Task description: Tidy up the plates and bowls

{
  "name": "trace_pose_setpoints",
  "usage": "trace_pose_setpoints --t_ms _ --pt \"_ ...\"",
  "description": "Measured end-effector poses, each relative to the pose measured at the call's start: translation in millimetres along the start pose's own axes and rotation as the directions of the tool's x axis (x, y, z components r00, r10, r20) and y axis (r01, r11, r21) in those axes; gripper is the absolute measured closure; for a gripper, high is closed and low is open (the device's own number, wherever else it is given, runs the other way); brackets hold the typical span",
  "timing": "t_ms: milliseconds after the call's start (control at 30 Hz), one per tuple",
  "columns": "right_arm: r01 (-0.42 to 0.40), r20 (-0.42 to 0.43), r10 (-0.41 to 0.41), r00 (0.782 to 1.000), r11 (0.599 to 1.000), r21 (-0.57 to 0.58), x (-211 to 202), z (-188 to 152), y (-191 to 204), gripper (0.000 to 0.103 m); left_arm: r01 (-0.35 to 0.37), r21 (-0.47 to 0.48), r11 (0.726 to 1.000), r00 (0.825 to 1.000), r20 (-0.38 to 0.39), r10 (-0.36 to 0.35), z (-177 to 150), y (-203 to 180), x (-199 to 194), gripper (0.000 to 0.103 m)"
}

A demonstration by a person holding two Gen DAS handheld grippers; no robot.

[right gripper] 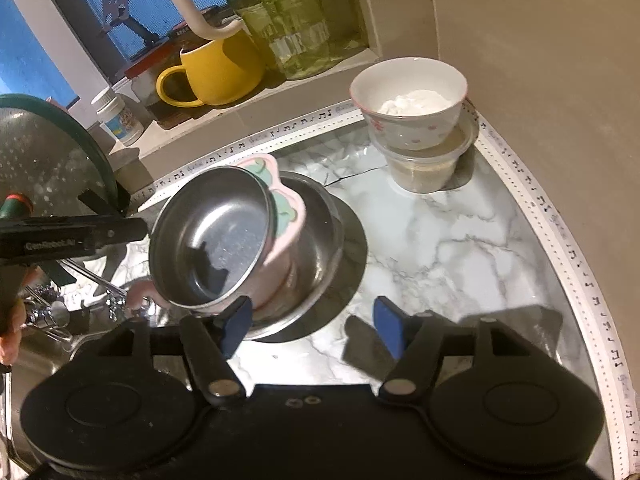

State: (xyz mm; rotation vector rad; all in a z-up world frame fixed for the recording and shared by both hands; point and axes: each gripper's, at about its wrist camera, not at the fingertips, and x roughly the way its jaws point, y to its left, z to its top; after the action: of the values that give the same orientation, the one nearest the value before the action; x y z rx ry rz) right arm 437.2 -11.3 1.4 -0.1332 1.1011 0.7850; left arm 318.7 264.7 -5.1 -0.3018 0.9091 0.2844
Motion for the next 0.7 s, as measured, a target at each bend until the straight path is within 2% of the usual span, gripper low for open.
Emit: trace_pose_setpoints --t_ms 100,233,467,600,700 --pt "-0.009 0.010 0.009 1.000 1.000 -0.022 -2.3 -6.4 -2.3 0.023 0.001 -0.047 0.999 1.000 0.020 0.000 -11.7 7.9 0.0 0.035" --pt "-0.017 0.027 0.018 0.999 0.999 -0.038 -3.3 -12.9 -5.8 0.017 0.013 -0.159 0.987 0.999 0.031 -0.008 -25.5 25.4 6.8 0.035" --pt "-0.017 0.016 0.017 1.000 0.999 -0.030 6.0 -18.9 -13.0 0.017 -0.005 -0.232 0.973 0.999 0.049 0.017 -38.4 37.5 15.5 0.035" --pt "-0.012 0.013 0.012 1.000 1.000 -0.026 14.1 -20.4 -15.6 0.018 -0.028 -0.263 0.964 0.999 0.023 0.036 -43.8 43.6 25.9 0.035" --pt "-0.011 0.004 0.011 1.000 1.000 -0.008 23.7 -19.4 -19.6 0.025 -0.039 -0.272 0.962 0.999 0.012 0.044 -44.3 45.1 34.5 0.036"
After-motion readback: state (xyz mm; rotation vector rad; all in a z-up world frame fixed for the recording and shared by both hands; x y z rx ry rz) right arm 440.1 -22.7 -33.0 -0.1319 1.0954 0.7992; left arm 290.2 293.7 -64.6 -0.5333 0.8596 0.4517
